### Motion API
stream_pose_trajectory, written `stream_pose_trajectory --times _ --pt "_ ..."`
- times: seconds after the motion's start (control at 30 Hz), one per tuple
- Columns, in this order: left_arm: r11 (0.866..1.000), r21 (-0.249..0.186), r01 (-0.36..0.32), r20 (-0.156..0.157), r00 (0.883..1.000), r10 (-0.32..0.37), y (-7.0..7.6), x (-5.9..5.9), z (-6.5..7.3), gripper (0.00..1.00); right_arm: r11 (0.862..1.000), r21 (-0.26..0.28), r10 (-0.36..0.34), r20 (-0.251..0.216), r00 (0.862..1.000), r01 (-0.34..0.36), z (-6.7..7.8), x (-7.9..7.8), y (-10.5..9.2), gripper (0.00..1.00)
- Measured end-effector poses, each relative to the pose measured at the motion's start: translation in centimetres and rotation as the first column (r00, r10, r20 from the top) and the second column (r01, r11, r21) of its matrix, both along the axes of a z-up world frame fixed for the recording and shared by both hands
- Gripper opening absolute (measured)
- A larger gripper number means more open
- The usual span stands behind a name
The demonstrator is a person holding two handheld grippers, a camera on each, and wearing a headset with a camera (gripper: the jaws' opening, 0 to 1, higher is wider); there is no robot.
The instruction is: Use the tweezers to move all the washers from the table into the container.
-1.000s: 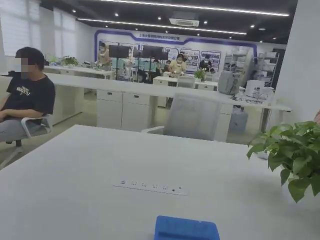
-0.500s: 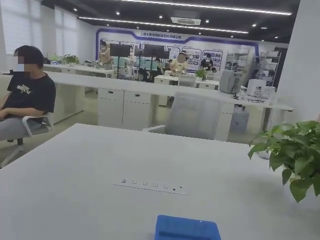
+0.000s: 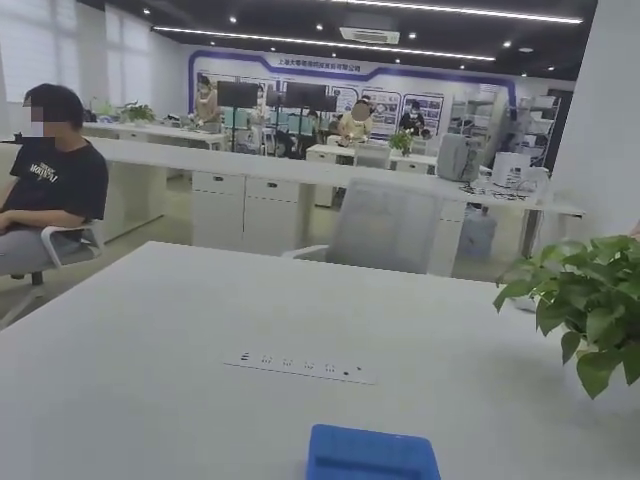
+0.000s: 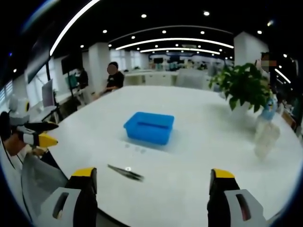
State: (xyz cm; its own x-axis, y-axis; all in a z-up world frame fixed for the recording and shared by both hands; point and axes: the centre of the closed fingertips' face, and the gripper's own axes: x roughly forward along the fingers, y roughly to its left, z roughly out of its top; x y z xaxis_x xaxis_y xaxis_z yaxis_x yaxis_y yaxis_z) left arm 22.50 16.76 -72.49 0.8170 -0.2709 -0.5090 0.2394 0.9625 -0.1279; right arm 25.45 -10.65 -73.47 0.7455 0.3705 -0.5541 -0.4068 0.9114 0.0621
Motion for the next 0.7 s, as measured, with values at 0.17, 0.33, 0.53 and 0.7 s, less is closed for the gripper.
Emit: stream_pose_trajectory --times 0.17,0.33,0.53,0.7 --pt "1.0 0.006 0.005 0.004 1.0 -0.005 0.02 0.12 0.05 0.99 1.0 0.004 -0.007 0.001 1.0 0.007 0.01 0.01 -0.03 0.99" --pt "1.0 0.01 0.013 0.009 1.0 -0.013 -0.06 0.23 0.21 0.99 1.0 0.005 -0.005 -0.009 1.0 0.005 -0.28 -0.14 -0.08 0.99" --pt "0.999 0.016 0.029 0.013 0.999 -0.03 -0.23 0.39 0.29 0.99 1.0 0.005 -0.002 -0.009 1.0 0.002 -0.22 -0.07 0.05 0.99" --pt "0.999 0.024 0.042 0.025 0.999 -0.043 -0.44 0.69 0.49 0.99 1.0 0.002 0.0 -0.014 1.0 0.0 -0.42 0.12 -0.03 0.99"
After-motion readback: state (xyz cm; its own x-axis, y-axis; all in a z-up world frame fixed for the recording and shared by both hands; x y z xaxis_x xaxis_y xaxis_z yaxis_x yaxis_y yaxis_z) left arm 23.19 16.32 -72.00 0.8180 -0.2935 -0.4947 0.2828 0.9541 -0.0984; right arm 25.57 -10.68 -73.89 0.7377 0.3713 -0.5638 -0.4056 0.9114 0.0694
